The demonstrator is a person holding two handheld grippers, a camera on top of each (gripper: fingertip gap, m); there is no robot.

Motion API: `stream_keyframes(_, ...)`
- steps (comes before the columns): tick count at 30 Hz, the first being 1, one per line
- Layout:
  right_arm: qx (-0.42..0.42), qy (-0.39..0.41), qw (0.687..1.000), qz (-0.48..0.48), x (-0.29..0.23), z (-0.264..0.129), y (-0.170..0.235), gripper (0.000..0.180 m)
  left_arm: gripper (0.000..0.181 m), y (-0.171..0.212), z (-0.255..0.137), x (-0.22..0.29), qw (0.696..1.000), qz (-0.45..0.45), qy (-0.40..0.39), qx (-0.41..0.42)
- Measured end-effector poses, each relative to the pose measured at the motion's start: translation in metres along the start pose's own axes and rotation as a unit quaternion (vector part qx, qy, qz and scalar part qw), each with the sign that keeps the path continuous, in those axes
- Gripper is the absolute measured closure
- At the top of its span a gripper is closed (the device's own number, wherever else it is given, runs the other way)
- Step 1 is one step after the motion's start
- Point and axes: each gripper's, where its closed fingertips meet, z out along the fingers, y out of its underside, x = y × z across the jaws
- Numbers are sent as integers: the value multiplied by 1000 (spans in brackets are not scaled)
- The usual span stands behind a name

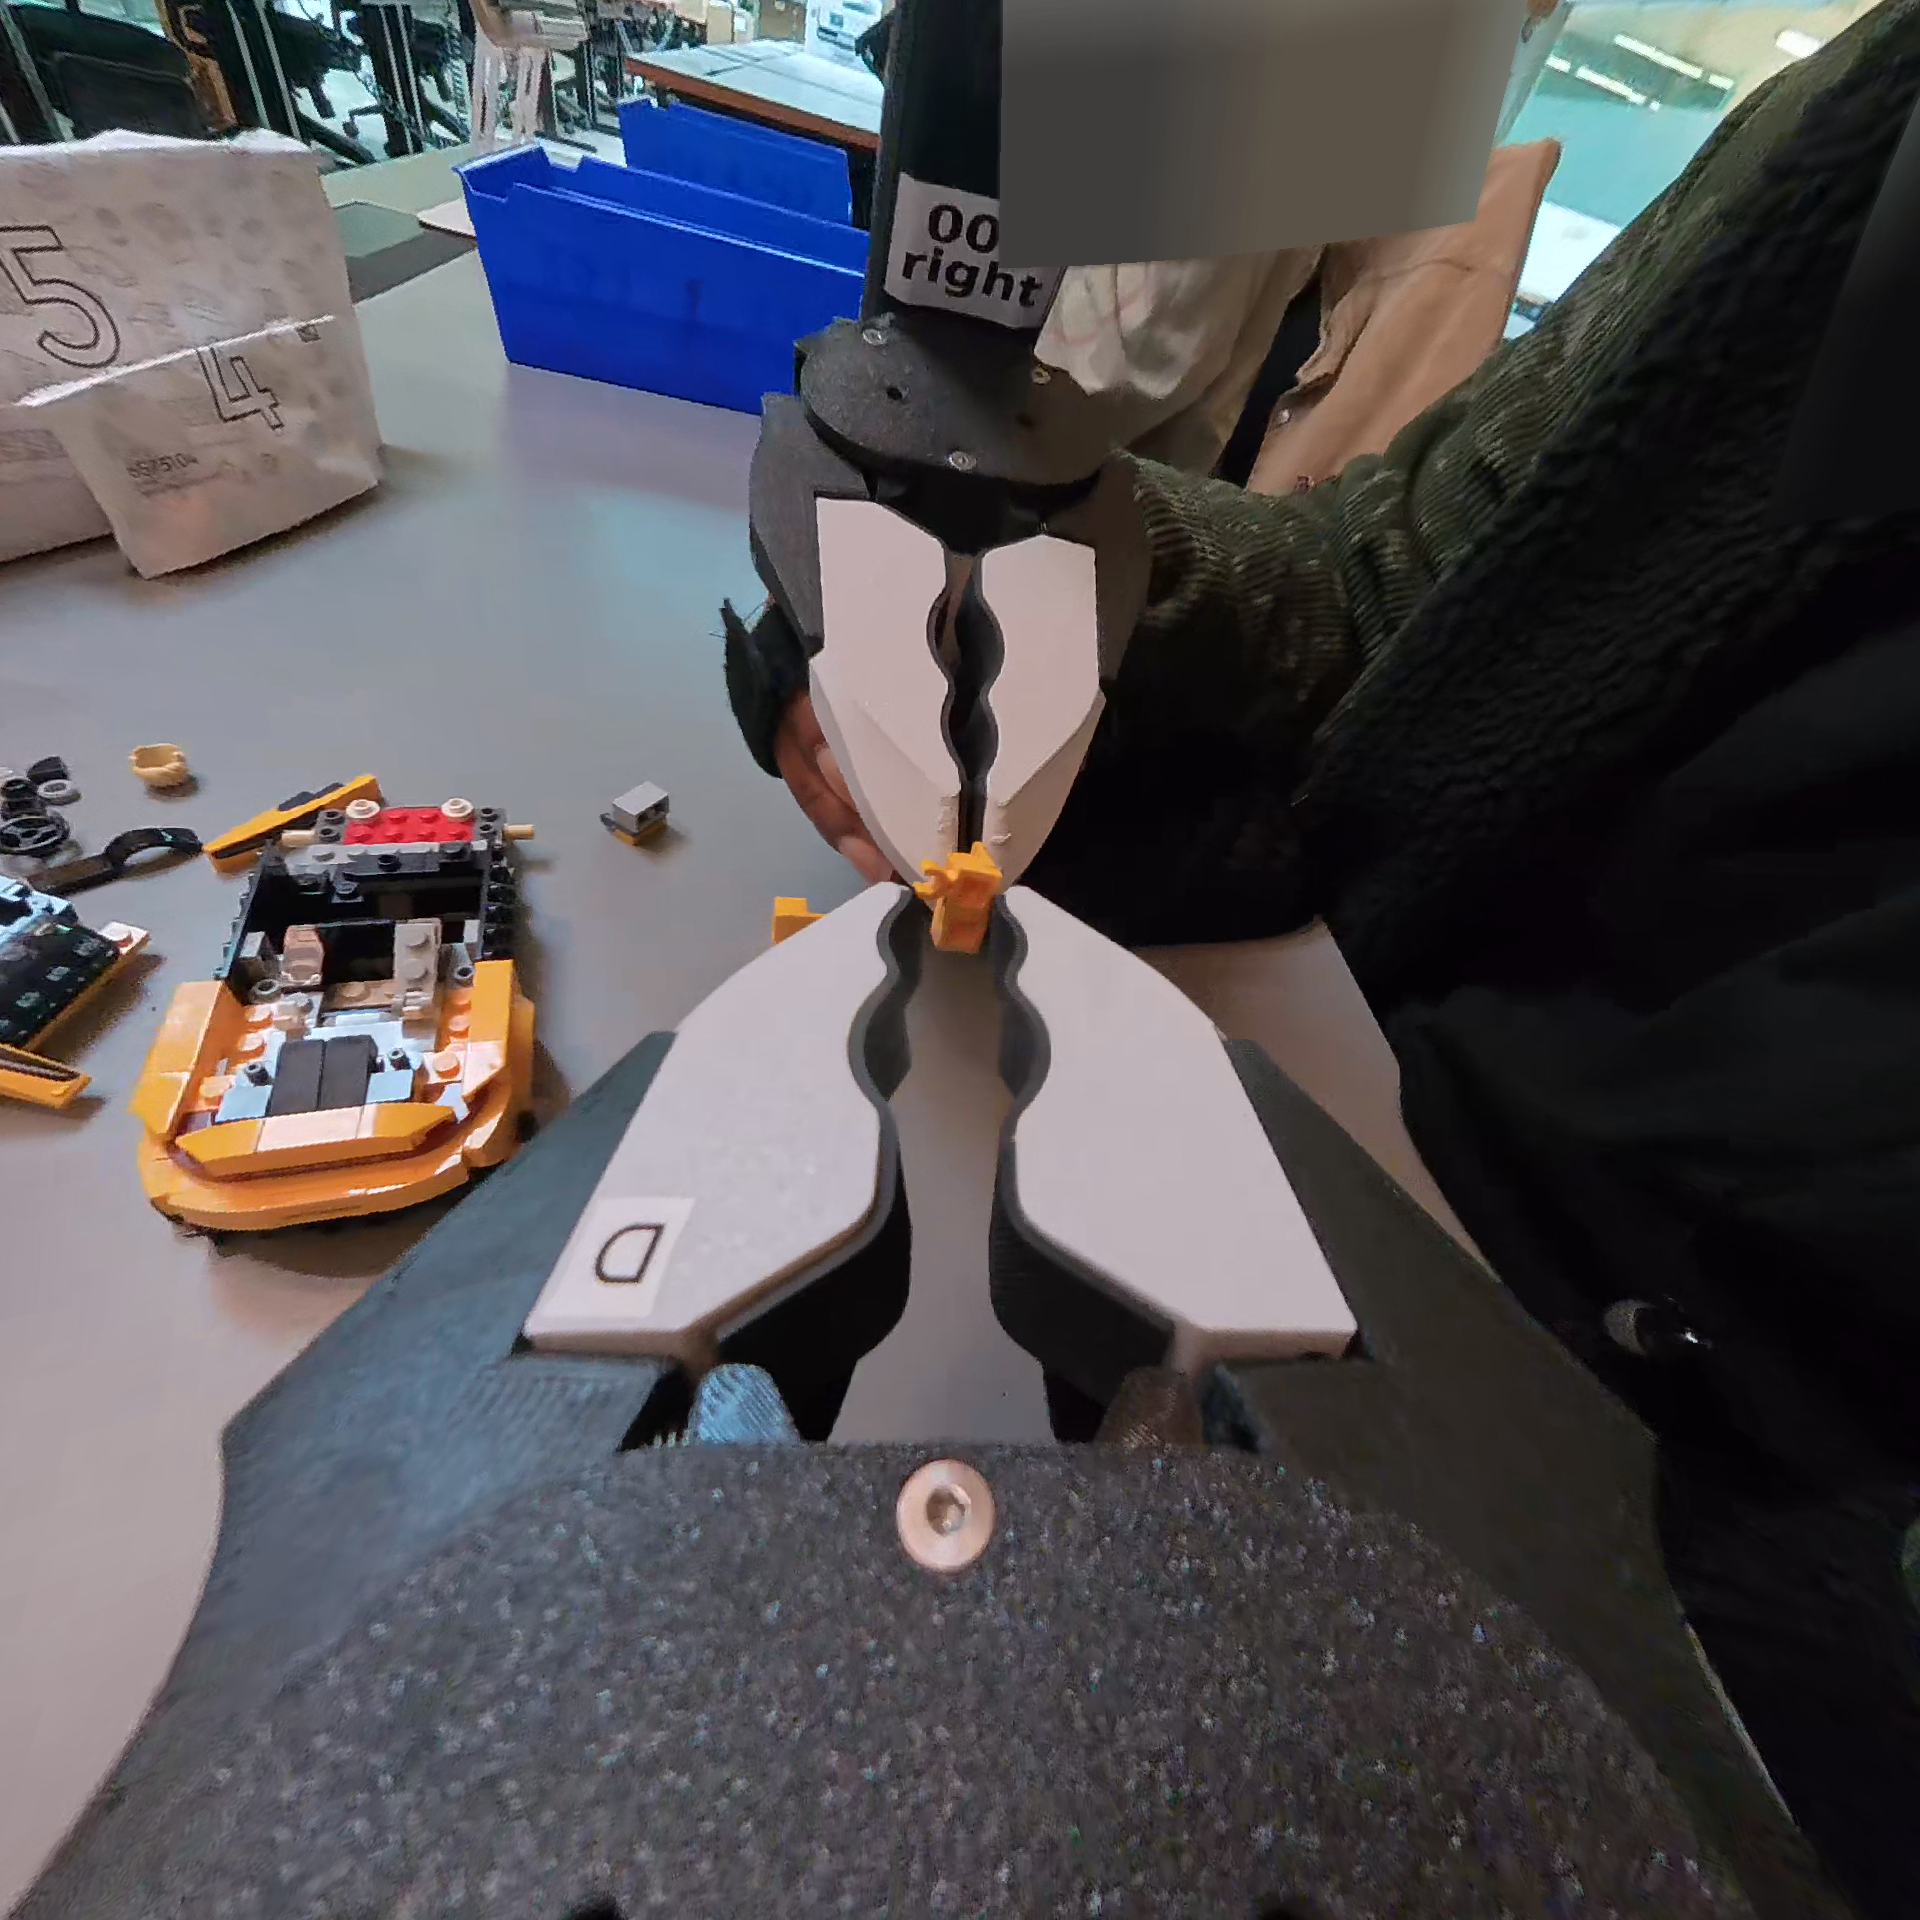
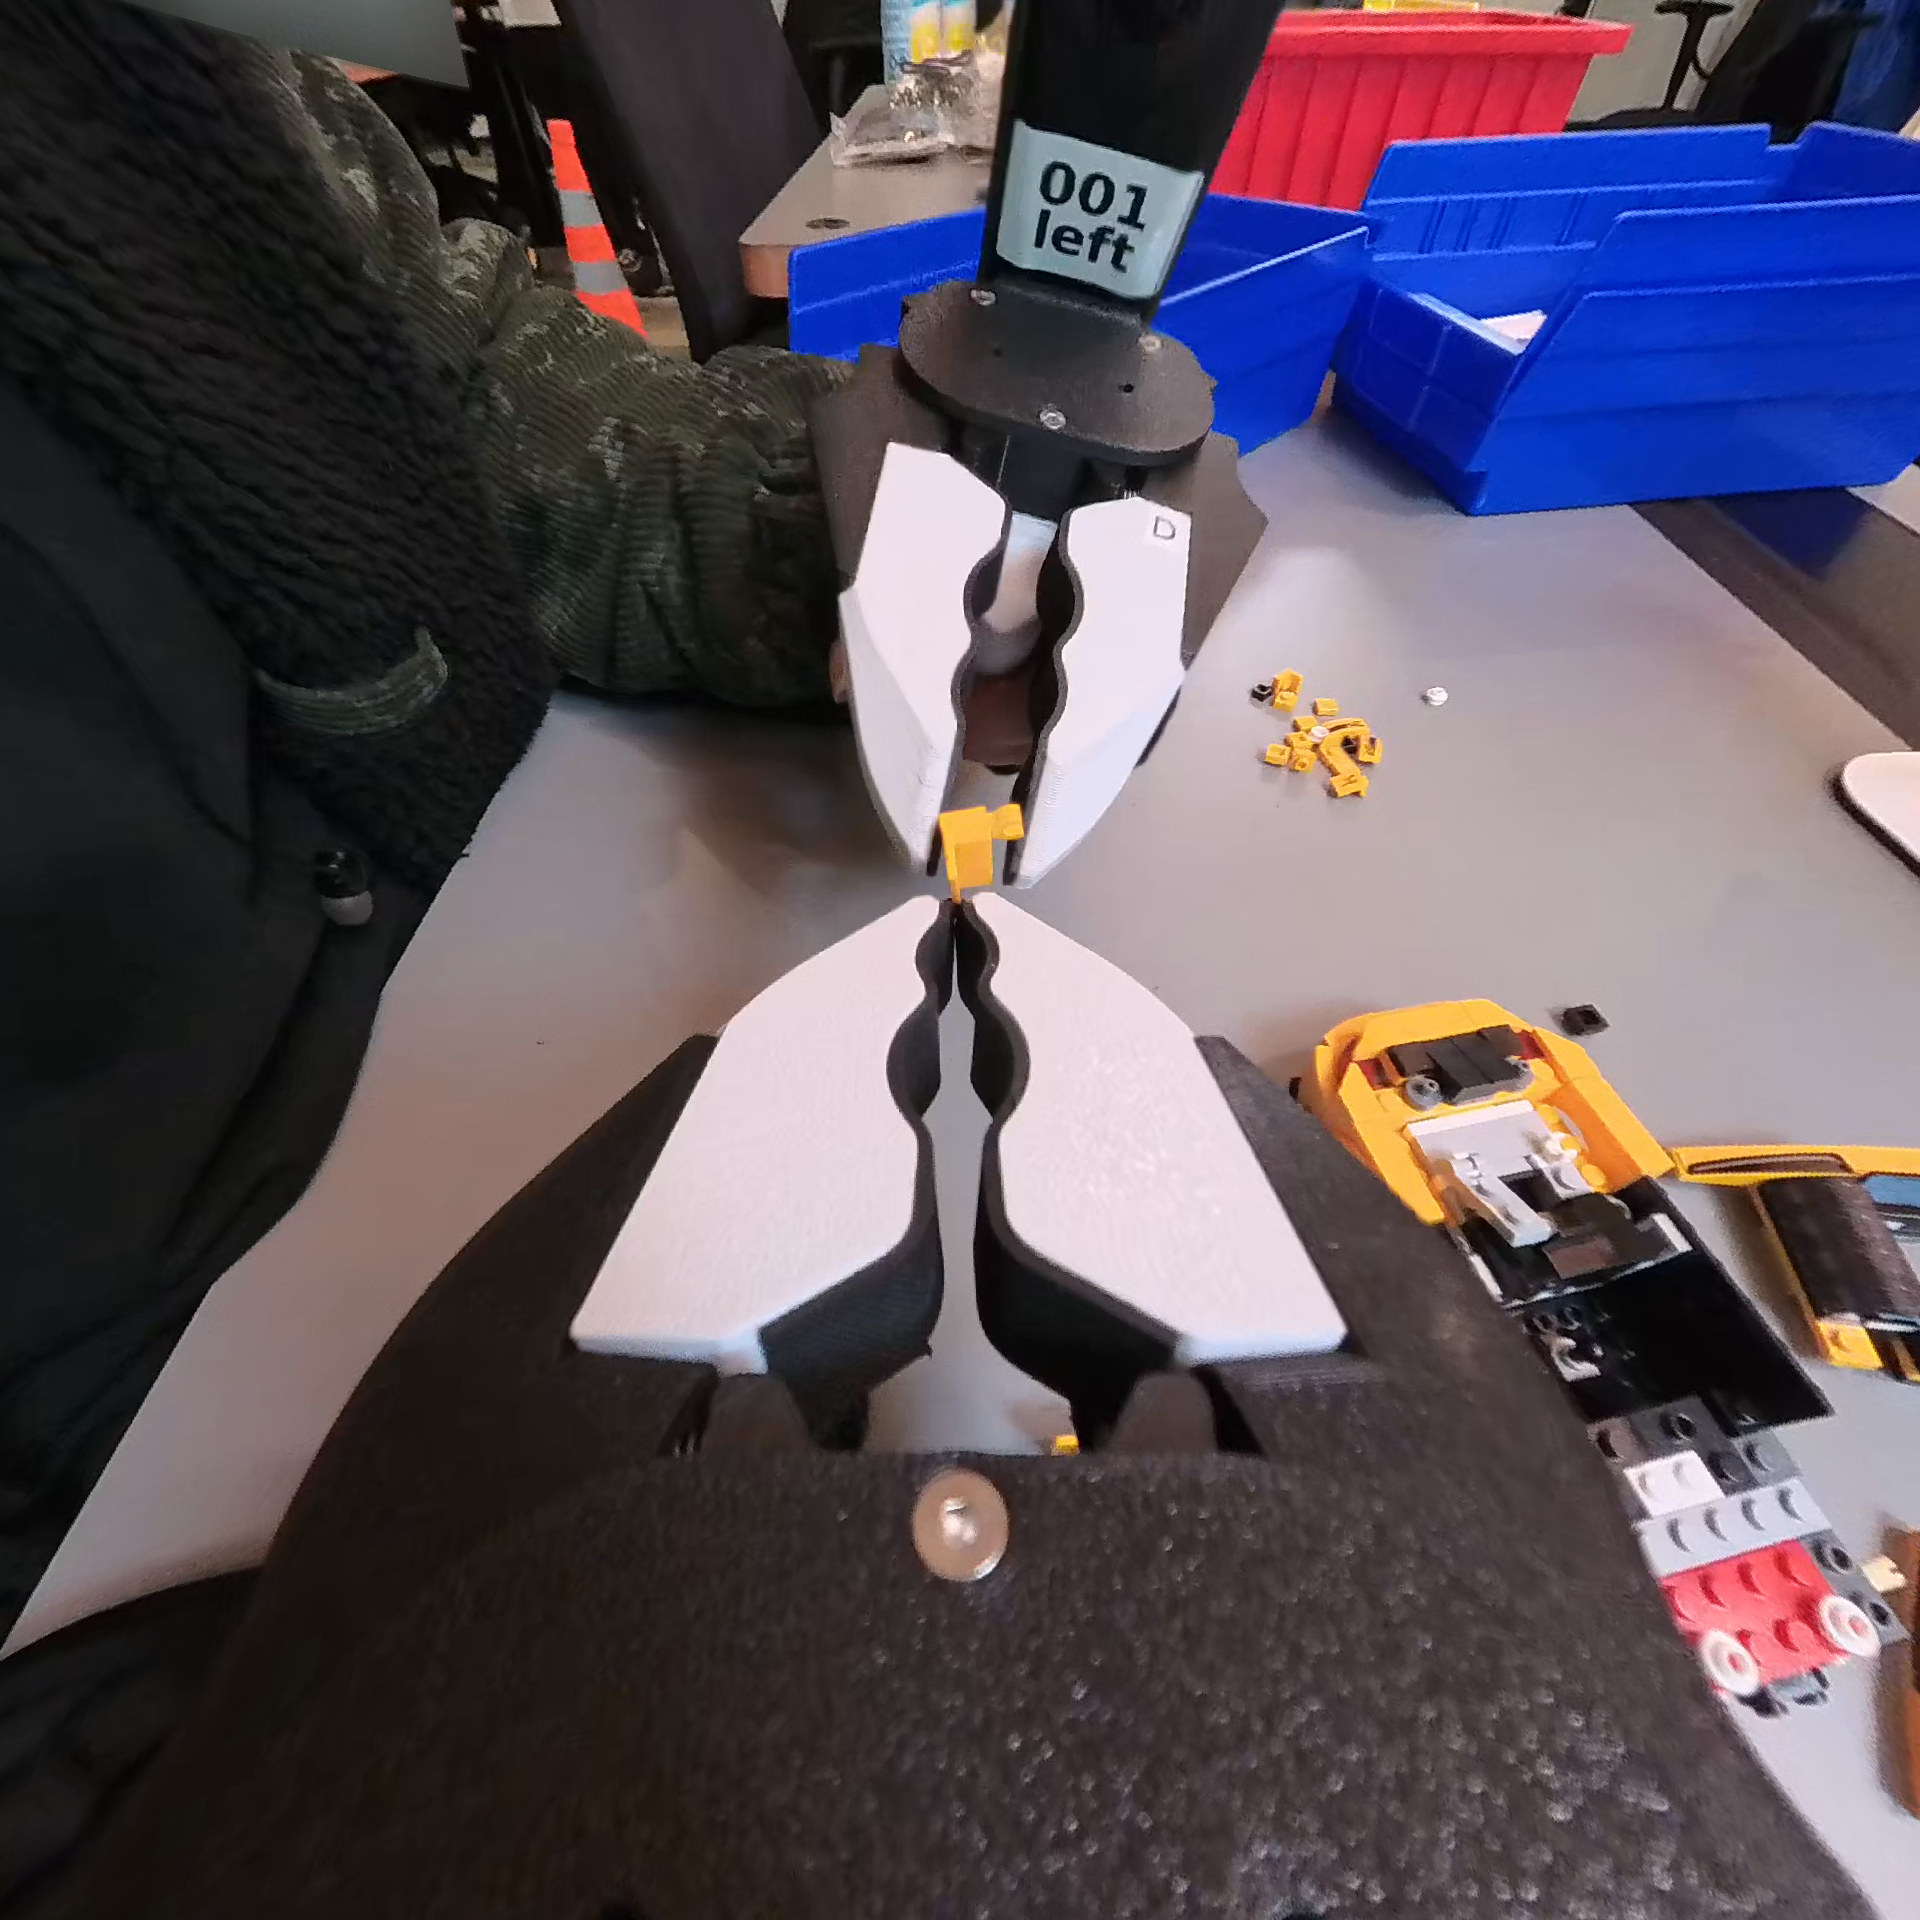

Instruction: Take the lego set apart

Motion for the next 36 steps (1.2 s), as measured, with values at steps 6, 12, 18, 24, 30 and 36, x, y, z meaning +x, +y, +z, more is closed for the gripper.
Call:
stream_keyframes(6,5,2,1000,-9,-1,1,-2,168,171,2,0,2,1000,-16,9,-11)
stream_keyframes(12,9,5,1000,-18,-3,1,-6,179,172,-3,-1,4,999,-41,21,2)
stream_keyframes(18,18,-9,1000,8,-1,-3,-10,179,172,-10,-2,3,995,-87,34,25)
stream_keyframes(24,2,-18,1000,18,4,-13,3,179,172,-38,-29,-8,978,-154,55,129)
stream_keyframes(30,19,-16,999,43,11,-16,6,179,172,-25,-43,-24,992,-105,-18,74)
stream_keyframes(36,16,-10,999,35,11,-14,8,179,172,25,-23,-28,994,-62,-50,-73)
